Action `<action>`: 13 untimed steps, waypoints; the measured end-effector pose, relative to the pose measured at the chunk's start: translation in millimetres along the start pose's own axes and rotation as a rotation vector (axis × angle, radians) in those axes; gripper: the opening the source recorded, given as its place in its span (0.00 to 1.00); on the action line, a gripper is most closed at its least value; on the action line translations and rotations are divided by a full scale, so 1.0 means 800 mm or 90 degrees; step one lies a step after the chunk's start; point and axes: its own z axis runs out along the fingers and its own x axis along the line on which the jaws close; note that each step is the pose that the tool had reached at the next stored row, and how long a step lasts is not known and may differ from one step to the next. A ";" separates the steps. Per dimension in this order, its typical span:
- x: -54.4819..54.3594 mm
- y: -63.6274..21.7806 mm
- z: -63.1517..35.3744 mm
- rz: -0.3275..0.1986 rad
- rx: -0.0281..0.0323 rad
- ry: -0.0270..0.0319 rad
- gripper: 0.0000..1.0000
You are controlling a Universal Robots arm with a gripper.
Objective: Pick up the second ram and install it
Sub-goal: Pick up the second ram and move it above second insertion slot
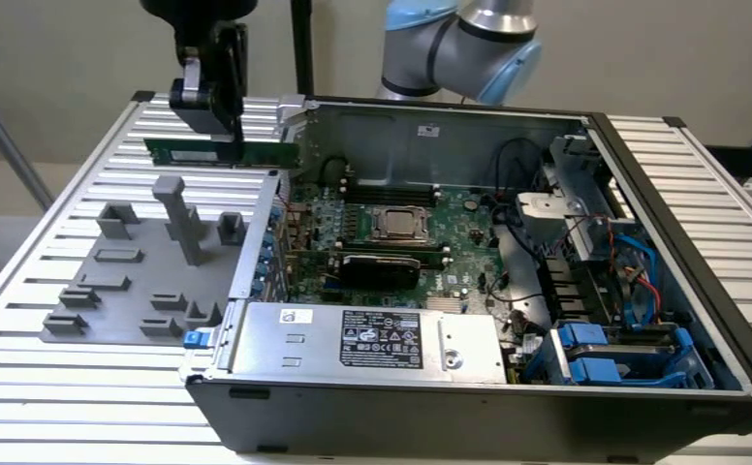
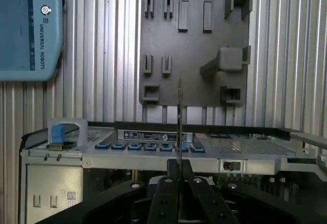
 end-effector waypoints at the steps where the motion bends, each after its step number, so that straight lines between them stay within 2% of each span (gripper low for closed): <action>1: 0.000 -0.006 0.000 0.000 0.0000 0.0000 0.14; 13: -0.006 -0.074 -0.002 0.000 0.0000 -0.0001 0.14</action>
